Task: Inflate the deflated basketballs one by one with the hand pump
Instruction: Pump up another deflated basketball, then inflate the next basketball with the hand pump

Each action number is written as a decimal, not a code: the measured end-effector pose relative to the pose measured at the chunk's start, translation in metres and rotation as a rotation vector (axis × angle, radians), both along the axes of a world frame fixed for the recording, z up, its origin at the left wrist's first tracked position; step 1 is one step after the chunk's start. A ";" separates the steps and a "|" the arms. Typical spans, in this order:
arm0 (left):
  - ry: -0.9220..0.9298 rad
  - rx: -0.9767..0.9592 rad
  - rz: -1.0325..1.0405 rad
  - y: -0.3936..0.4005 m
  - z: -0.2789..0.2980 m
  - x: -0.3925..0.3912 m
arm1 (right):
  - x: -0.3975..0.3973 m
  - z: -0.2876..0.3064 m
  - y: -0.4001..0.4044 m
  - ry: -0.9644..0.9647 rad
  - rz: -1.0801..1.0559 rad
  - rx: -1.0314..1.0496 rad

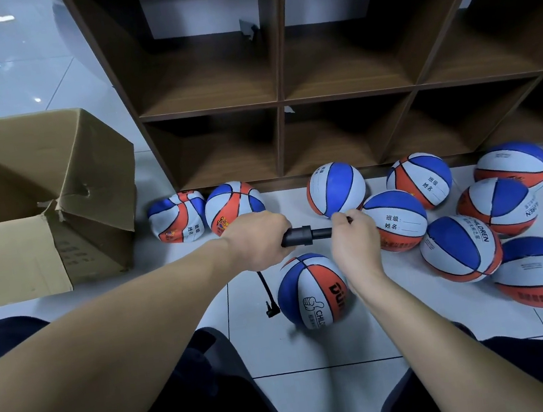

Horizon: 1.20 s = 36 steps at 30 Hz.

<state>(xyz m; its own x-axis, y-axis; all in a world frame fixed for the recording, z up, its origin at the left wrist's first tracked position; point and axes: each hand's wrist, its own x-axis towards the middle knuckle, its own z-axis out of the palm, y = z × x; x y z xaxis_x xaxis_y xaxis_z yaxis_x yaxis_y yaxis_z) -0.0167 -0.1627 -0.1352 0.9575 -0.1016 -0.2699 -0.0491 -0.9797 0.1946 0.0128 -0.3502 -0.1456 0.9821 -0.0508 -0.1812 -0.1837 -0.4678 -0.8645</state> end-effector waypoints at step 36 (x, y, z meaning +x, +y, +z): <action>0.171 -0.038 0.365 0.023 -0.067 -0.009 | 0.003 -0.108 -0.056 -0.190 0.790 -0.882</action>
